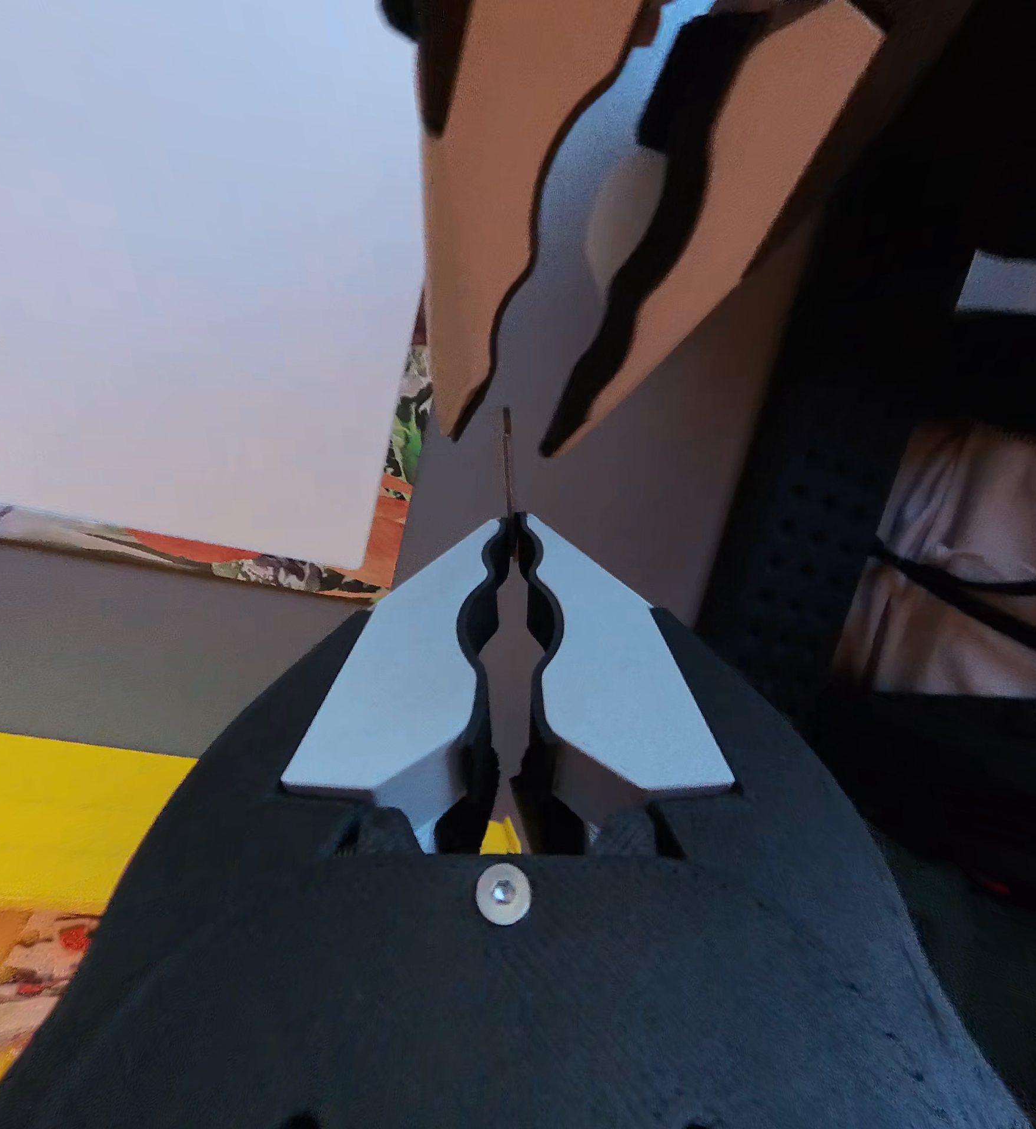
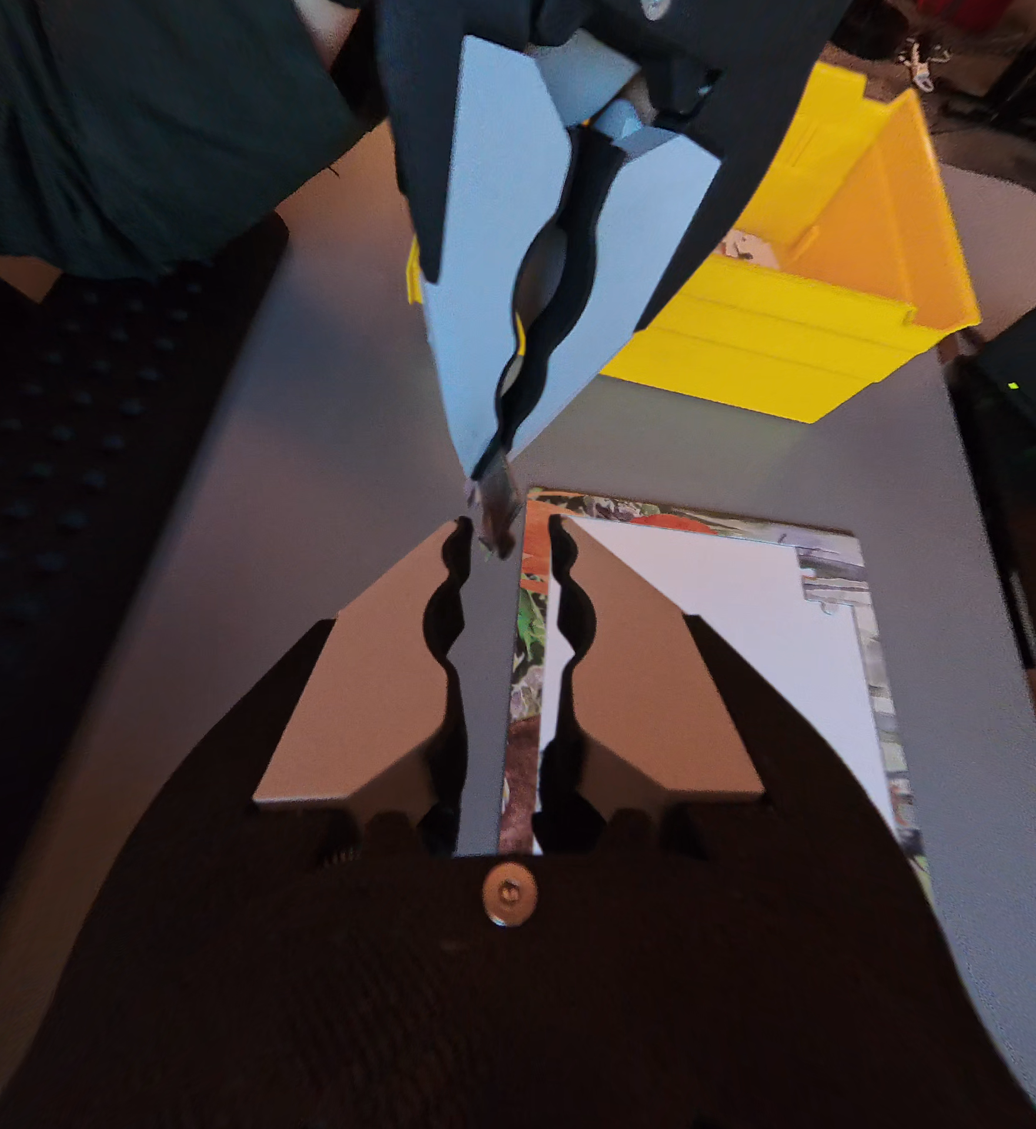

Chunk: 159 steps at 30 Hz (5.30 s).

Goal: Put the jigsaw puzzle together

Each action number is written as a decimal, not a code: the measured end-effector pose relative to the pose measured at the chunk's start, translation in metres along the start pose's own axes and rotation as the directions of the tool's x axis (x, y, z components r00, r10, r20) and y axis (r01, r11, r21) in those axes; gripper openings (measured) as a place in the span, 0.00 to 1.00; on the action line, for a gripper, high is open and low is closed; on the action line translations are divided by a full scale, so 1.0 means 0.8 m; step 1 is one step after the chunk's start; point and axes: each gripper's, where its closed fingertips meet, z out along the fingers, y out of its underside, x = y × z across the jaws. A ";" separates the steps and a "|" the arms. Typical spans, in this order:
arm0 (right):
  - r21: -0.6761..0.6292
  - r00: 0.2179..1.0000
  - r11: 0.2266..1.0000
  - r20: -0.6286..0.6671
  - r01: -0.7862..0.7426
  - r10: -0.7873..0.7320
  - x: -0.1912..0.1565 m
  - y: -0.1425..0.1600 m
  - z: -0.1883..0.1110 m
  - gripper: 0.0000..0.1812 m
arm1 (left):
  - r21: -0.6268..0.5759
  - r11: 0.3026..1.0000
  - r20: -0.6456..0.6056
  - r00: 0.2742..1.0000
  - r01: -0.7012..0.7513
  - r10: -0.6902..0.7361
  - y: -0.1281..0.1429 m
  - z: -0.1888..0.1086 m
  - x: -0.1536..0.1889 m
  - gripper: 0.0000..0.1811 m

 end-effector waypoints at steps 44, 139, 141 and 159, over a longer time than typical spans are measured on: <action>0.253 0.378 0.967 -0.895 -0.009 0.238 0.176 0.069 -0.347 0.35 | 0.706 0.707 0.551 0.599 0.035 -0.581 0.190 -0.285 -0.168 0.25; 0.067 0.695 0.774 -0.493 0.629 -0.523 -0.037 -0.138 -0.077 0.18 | 0.488 0.773 0.147 0.911 -0.405 0.385 -0.031 -0.131 0.084 0.16; 0.151 0.739 0.781 -0.469 0.606 -0.483 -0.043 -0.144 -0.080 0.16 | 0.547 0.758 0.027 0.912 -0.355 0.408 -0.034 -0.135 0.097 0.16; 0.701 0.933 0.618 0.304 -0.356 0.192 -0.028 -0.184 -0.145 0.00 | 0.800 0.596 -0.177 0.920 -0.072 0.349 -0.078 -0.194 0.098 0.22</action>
